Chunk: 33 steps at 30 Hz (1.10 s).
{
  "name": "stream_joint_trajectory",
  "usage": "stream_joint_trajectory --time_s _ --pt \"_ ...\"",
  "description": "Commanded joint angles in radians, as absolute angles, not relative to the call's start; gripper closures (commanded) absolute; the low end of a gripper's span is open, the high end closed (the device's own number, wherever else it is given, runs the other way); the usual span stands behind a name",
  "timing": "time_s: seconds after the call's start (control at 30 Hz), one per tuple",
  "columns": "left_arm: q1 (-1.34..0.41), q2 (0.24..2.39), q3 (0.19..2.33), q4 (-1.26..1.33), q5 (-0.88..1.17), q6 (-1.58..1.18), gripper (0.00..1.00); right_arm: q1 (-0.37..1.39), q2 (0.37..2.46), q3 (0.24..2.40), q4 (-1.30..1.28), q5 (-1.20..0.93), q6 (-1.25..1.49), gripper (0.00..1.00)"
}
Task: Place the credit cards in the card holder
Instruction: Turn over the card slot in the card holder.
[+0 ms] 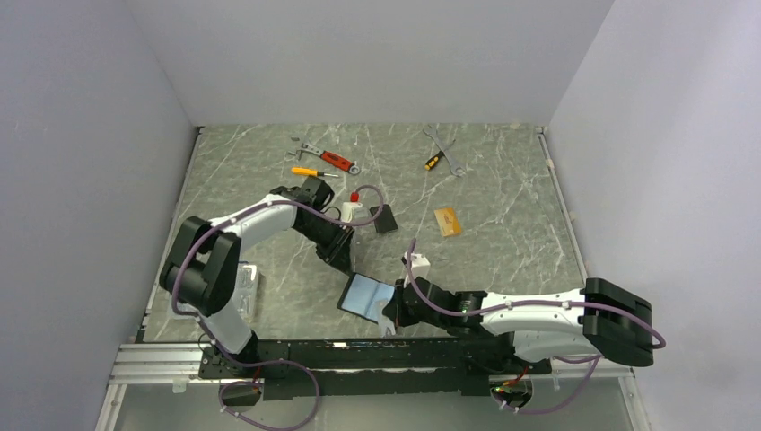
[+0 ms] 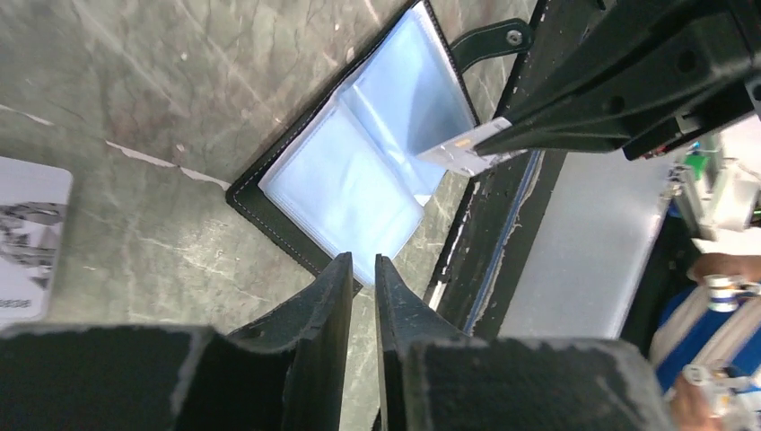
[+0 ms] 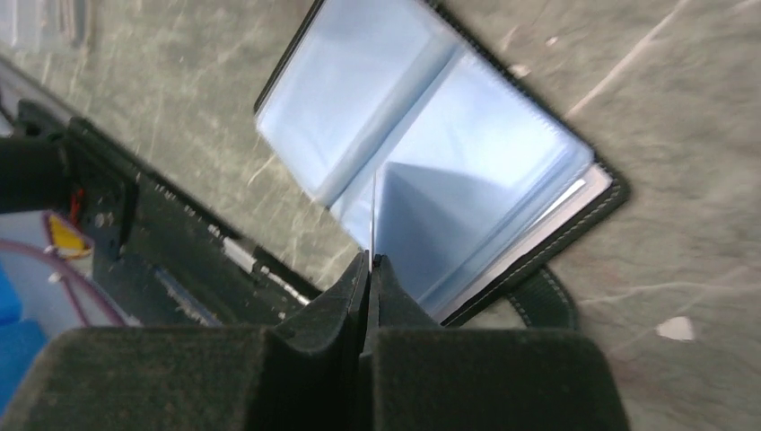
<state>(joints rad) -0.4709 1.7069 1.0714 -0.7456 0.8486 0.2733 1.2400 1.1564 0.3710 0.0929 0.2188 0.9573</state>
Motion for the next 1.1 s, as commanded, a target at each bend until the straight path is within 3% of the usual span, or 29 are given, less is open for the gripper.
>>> stream_joint_trajectory --time_s 0.0,0.37,0.8,1.07 --pt "-0.5 1.597 1.121 -0.763 0.842 0.363 0.78 1.248 1.149 0.44 -0.066 0.409 0.9 1.0" --pt "-0.653 1.613 1.104 -0.715 0.677 0.527 0.74 1.207 1.102 0.444 -0.136 0.513 0.868 1.0" --pt "-0.865 1.474 0.924 -0.614 0.57 0.595 0.72 1.117 1.031 0.429 -0.164 0.456 0.867 1.0" --pt "-0.835 1.413 0.875 -0.514 0.475 0.543 0.73 1.123 0.843 0.412 -0.037 0.398 0.921 1.0"
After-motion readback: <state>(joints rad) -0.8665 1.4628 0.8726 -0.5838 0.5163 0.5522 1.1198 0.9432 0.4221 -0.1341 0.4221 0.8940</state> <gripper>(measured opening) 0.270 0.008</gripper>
